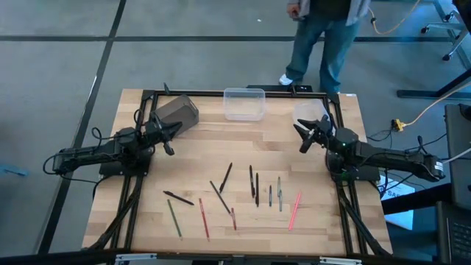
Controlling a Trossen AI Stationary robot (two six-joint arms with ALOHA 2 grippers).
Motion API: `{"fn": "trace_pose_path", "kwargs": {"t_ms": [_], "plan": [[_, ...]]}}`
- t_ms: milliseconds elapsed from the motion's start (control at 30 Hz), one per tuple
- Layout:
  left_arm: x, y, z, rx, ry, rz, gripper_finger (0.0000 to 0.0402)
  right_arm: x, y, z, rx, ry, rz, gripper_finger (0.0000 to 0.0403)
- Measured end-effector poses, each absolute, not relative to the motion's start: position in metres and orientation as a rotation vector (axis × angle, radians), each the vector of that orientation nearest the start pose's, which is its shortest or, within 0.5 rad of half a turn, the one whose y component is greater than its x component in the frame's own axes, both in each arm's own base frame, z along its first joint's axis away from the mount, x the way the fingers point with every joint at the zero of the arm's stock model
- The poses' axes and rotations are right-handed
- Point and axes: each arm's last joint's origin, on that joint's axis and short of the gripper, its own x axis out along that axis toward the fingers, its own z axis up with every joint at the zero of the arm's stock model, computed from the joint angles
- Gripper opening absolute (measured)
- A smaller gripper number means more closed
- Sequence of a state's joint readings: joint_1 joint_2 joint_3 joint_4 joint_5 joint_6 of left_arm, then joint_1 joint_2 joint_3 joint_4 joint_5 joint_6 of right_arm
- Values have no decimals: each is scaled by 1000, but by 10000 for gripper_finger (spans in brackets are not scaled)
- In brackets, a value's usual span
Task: Sort crayons/erasers/pens/pencils in bins
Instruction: Put the center black pen into the black bin
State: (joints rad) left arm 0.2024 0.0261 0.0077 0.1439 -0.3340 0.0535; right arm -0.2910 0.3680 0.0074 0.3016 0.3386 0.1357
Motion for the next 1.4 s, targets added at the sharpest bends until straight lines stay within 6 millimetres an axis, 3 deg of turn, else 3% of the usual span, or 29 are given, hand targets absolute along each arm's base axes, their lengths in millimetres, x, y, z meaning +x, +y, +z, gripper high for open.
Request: {"fn": "trace_pose_path", "kwargs": {"t_ms": [300,733,1400], "plan": [[98,31,171,-26,-48,574,95,118,-47,176,96,68,-628,152],[100,32,167,-41,-7,614,93,129,-50,176,90,167,-587,152],[103,31,164,-71,15,581,92,144,-52,172,114,151,-500,152]]}}
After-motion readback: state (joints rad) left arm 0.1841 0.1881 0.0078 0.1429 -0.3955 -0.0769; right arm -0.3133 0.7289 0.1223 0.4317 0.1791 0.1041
